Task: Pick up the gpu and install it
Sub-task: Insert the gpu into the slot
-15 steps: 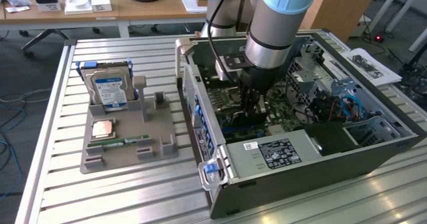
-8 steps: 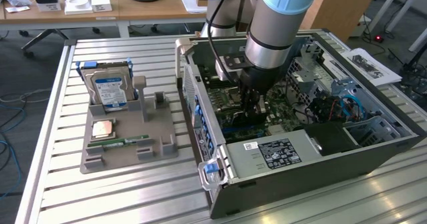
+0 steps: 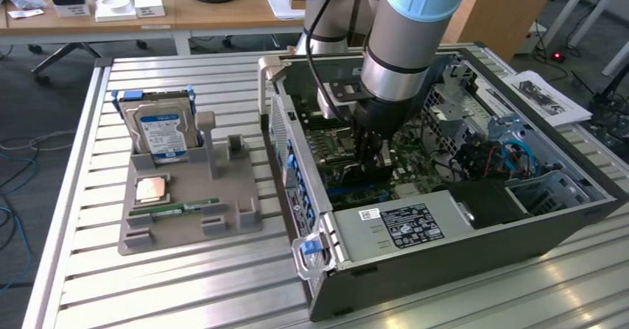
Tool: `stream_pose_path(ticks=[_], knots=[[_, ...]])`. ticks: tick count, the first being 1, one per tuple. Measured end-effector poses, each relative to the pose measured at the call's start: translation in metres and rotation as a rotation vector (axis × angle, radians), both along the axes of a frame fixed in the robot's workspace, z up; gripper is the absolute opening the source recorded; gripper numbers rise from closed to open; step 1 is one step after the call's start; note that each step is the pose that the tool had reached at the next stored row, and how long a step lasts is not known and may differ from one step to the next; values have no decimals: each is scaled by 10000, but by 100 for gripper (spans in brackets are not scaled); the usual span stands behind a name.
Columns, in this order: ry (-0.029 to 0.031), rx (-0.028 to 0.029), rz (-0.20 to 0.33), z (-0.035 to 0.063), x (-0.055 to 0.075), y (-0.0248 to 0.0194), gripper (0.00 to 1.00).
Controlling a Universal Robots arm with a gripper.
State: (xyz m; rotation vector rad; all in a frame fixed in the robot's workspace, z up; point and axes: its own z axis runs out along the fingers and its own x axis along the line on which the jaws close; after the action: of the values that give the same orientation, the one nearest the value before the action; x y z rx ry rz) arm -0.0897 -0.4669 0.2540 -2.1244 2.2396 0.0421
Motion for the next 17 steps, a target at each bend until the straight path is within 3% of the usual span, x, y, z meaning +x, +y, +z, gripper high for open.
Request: stream_pose_path(ticks=[17], knots=[[0,1,0,-17,-1,0,26]])
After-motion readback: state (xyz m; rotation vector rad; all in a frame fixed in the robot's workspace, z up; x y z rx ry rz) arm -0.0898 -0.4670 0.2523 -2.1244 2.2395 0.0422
